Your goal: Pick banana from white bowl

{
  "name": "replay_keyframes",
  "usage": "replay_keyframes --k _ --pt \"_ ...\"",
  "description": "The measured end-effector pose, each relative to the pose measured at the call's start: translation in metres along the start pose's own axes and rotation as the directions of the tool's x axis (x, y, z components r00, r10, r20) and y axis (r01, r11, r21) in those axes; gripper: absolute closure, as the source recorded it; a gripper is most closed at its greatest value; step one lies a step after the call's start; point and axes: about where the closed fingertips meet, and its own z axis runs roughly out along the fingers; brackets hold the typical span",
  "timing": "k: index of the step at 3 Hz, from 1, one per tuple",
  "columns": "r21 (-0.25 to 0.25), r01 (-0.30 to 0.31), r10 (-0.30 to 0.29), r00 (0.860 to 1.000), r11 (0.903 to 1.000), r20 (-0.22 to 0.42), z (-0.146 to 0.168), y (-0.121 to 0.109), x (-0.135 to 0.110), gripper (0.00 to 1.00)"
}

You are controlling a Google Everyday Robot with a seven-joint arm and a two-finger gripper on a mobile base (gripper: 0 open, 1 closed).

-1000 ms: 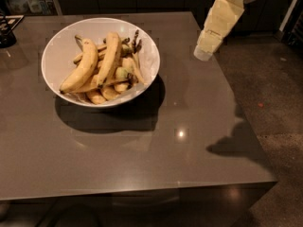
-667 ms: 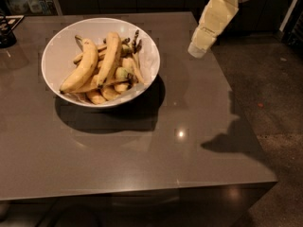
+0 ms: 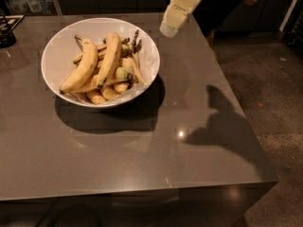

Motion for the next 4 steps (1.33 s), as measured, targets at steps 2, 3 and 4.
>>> replay_keyframes --k 2,3,4 --pt "0.009 -0.040 0.040 0.999 0.9992 0.008 0.015 0.006 -0.035 0.00" --pt "-0.034 -0.086 0.085 0.996 0.9957 -0.037 0.045 0.031 -0.085 0.00" --pt "-0.030 -0.094 0.094 0.995 0.9951 -0.014 0.048 0.032 -0.091 0.00"
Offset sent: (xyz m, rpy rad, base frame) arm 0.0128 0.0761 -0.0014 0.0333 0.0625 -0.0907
